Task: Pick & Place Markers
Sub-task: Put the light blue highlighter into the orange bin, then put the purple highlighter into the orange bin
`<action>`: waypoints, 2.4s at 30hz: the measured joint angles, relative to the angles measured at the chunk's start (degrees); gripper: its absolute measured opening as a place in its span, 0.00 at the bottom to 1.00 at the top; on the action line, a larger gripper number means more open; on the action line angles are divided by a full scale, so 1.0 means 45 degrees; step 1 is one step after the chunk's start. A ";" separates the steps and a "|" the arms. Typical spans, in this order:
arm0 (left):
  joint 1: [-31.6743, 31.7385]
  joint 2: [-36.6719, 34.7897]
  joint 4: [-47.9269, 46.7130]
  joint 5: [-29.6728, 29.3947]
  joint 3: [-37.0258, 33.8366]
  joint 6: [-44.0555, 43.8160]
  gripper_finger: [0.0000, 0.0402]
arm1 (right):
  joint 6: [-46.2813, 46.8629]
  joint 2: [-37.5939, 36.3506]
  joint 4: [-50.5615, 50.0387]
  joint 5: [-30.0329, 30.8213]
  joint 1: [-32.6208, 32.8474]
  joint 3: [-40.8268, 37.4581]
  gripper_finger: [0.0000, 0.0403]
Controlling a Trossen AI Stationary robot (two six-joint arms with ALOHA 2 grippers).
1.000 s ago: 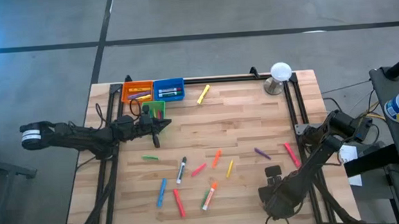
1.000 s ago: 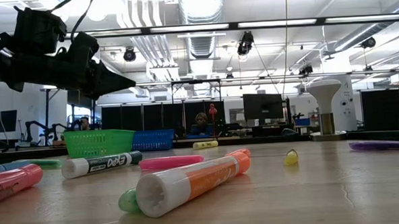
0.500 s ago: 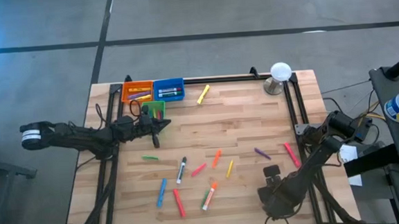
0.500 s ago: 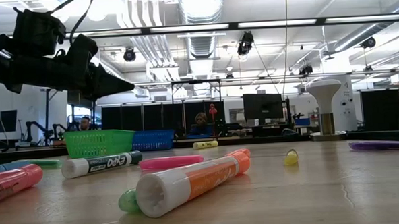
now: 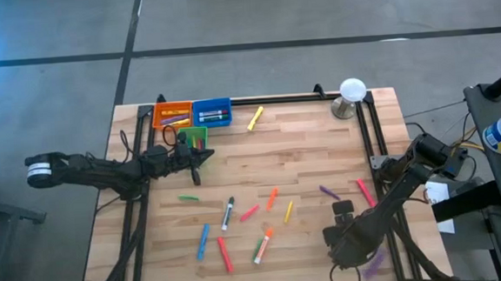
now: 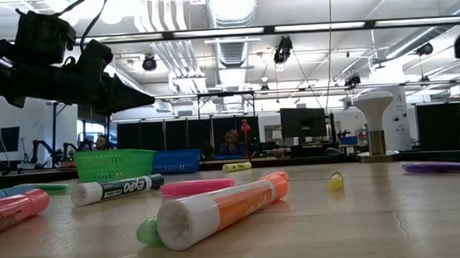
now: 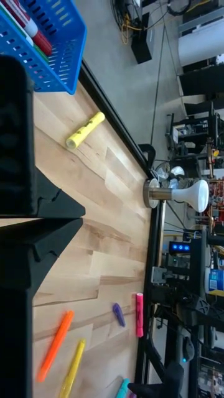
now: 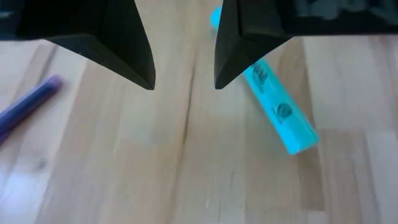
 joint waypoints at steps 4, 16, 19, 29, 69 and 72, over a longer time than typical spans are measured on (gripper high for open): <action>0.0000 0.0000 -0.0040 0.0000 0.0000 -0.0005 0.00 | 0.0747 -0.0001 0.0000 -0.0841 0.0432 -0.0276 0.40; 0.0000 0.0000 -0.0209 0.0000 -0.0010 -0.0010 0.00 | 0.2422 0.0007 0.0276 -0.2428 0.1771 -0.1494 0.40; 0.0000 0.0000 -0.0219 0.0000 -0.0010 -0.0010 0.00 | 0.2639 0.0010 0.0732 -0.2492 0.1981 -0.1786 0.40; 0.0000 0.0002 -0.0303 0.0000 -0.0010 -0.0015 0.00 | 0.2929 -0.0058 0.1438 -0.2480 0.2059 -0.2181 0.37; 0.0003 0.0000 -0.1243 -0.0543 -0.0015 0.0393 0.00 | 0.4923 0.2128 0.0928 -0.4855 0.4109 0.0425 0.70; 0.0003 0.0000 -0.1256 -0.0573 -0.0015 0.0393 0.00 | 0.5062 0.2152 0.0917 -0.4312 0.4109 0.0432 0.70</action>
